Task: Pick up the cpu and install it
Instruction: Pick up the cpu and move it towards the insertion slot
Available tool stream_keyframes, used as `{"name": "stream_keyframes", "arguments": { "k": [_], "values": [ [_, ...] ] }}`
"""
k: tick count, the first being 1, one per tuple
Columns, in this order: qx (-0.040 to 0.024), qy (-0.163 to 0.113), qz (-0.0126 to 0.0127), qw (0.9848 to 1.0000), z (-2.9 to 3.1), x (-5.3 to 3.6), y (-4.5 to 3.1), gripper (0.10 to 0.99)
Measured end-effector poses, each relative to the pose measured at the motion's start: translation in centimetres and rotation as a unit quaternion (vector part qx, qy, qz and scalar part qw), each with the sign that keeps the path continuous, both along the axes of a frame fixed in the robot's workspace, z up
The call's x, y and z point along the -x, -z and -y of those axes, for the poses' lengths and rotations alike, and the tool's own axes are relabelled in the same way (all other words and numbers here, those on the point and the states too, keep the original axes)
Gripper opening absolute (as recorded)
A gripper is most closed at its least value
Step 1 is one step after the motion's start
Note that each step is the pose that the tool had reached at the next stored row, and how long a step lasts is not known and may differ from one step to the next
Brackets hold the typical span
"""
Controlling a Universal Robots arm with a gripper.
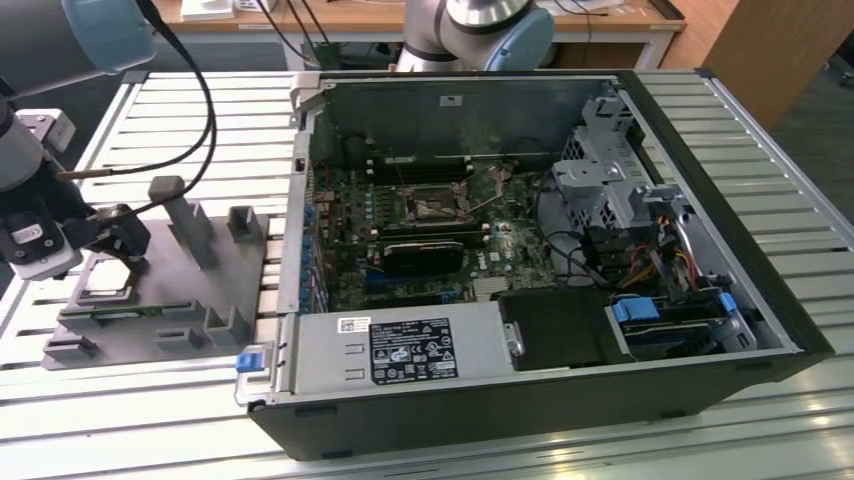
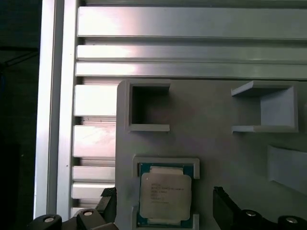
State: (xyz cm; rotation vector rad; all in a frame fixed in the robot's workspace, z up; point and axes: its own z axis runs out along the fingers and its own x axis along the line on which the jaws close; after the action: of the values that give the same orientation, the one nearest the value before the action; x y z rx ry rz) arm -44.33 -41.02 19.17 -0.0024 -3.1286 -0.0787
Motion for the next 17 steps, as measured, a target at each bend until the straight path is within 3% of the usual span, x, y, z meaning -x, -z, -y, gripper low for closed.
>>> {"name": "stream_keyframes", "arguments": {
  "k": [5,6,10,11,15,16,17],
  "values": [
    [-0.0016,0.0,-0.0001,1.0,-0.04,0.02,0.6,0.863],
    [-0.002,0.0,0.0,1.0,-0.05,0.03,0.64,0.796],
    [-0.0034,0.0,0.0,1.0,-0.09,0.08,0.69,0.78],
    [-0.0038,0.0,-0.0001,1.0,-0.09,0.11,0.69,0.714],
    [-0.0045,0.0,0.0,1.0,-0.14,0.15,0.7,0.694],
    [-0.0046,0.0,0.0,1.0,-0.15,0.15,0.7,0.627],
    [-0.0047,0.0,0.0,1.0,-0.16,0.15,0.71,0.627]
  ]
}}
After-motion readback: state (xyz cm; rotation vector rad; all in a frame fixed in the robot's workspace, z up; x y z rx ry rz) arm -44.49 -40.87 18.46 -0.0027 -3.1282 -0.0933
